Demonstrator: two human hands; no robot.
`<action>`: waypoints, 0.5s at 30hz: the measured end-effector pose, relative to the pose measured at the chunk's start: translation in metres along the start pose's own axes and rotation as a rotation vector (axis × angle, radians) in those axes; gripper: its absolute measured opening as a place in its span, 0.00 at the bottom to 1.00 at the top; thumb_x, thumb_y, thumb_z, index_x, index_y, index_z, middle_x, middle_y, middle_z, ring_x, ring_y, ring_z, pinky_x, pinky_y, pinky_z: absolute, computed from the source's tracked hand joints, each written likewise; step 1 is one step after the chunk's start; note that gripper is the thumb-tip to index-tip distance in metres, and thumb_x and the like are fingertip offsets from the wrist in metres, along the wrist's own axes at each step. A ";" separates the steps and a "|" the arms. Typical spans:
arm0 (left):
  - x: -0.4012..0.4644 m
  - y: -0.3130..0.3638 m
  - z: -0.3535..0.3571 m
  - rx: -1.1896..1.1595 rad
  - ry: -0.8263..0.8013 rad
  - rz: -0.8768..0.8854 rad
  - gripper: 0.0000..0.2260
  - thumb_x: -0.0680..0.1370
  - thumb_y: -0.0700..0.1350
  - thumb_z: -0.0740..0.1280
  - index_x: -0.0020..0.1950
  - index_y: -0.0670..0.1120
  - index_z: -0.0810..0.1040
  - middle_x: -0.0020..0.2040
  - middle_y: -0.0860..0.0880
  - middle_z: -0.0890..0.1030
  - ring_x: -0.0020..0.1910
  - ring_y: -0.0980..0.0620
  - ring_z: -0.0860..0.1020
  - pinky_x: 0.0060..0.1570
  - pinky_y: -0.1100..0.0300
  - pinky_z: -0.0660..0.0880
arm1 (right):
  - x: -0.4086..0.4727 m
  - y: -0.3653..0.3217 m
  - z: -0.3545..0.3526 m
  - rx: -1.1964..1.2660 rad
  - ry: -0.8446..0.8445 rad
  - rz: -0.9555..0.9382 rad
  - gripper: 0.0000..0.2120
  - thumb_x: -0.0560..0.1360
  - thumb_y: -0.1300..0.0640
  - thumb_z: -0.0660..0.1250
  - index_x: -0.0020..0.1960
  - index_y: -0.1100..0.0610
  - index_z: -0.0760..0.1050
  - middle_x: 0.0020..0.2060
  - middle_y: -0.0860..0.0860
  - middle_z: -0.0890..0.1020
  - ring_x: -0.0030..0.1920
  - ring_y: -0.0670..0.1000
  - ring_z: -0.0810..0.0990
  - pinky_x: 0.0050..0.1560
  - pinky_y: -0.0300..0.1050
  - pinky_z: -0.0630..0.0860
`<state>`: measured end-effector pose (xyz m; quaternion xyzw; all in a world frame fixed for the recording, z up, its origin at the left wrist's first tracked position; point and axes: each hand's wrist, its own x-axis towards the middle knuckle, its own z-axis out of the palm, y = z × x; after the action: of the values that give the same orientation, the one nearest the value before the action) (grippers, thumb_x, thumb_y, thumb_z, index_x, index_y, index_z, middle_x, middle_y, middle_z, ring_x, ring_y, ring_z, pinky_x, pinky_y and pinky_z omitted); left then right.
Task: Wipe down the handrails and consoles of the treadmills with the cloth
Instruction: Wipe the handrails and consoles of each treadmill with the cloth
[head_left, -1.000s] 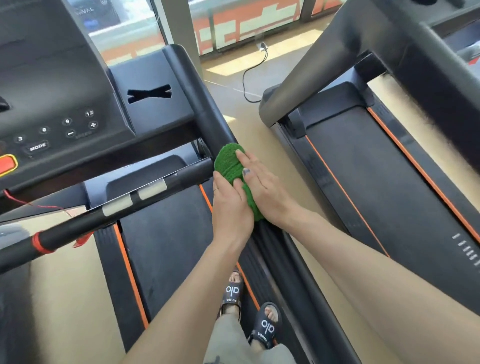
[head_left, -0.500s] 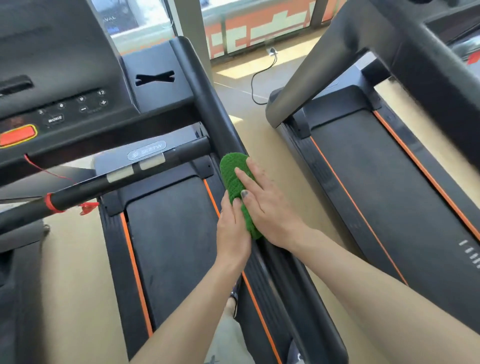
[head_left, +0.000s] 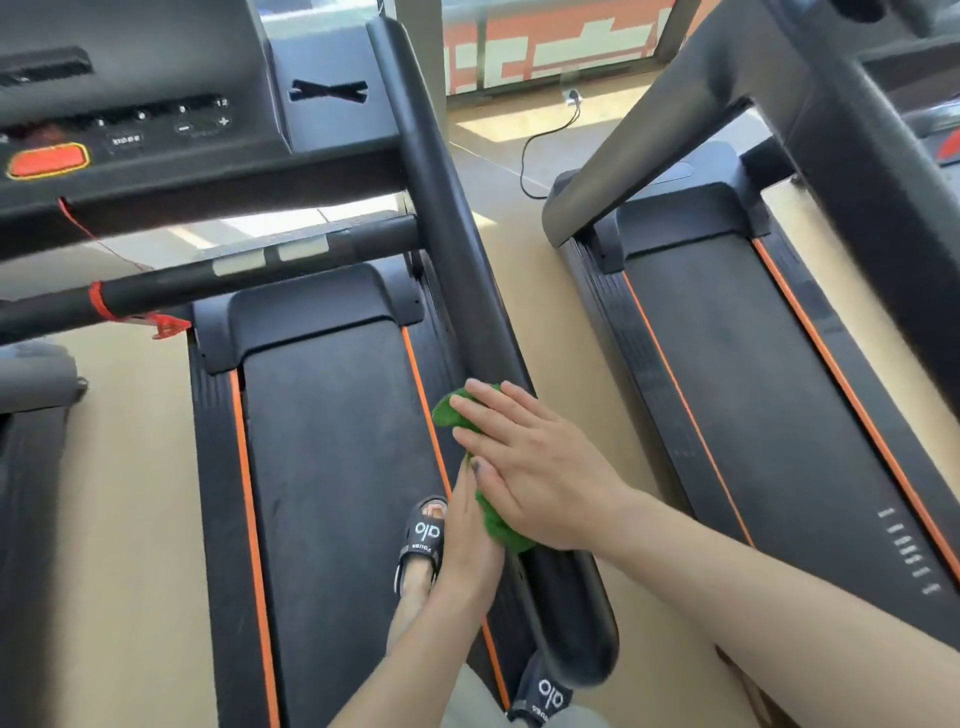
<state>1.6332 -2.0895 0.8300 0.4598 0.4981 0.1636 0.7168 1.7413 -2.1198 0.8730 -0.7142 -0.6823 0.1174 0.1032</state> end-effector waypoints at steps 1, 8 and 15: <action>0.016 0.017 0.002 -0.117 0.020 -0.050 0.11 0.85 0.38 0.58 0.65 0.46 0.76 0.56 0.45 0.82 0.56 0.48 0.77 0.61 0.55 0.77 | 0.019 0.006 -0.001 -0.011 0.013 0.003 0.23 0.80 0.53 0.52 0.65 0.59 0.80 0.73 0.54 0.73 0.78 0.53 0.63 0.79 0.52 0.55; 0.135 0.115 -0.010 0.106 -0.038 0.018 0.11 0.87 0.51 0.55 0.52 0.56 0.77 0.53 0.49 0.82 0.54 0.50 0.78 0.52 0.55 0.76 | 0.150 0.057 -0.016 -0.004 0.096 0.155 0.30 0.79 0.50 0.44 0.69 0.55 0.78 0.76 0.51 0.70 0.79 0.51 0.59 0.79 0.51 0.51; 0.127 0.106 -0.005 0.003 -0.004 -0.017 0.17 0.87 0.48 0.54 0.69 0.40 0.73 0.54 0.46 0.78 0.44 0.60 0.79 0.39 0.70 0.76 | 0.147 0.052 -0.007 0.091 0.184 0.284 0.27 0.81 0.51 0.45 0.75 0.54 0.71 0.79 0.51 0.62 0.81 0.52 0.54 0.79 0.47 0.47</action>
<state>1.7094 -1.9435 0.8455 0.4570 0.5007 0.1556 0.7185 1.7988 -1.9755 0.8599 -0.8058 -0.5560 0.0955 0.1799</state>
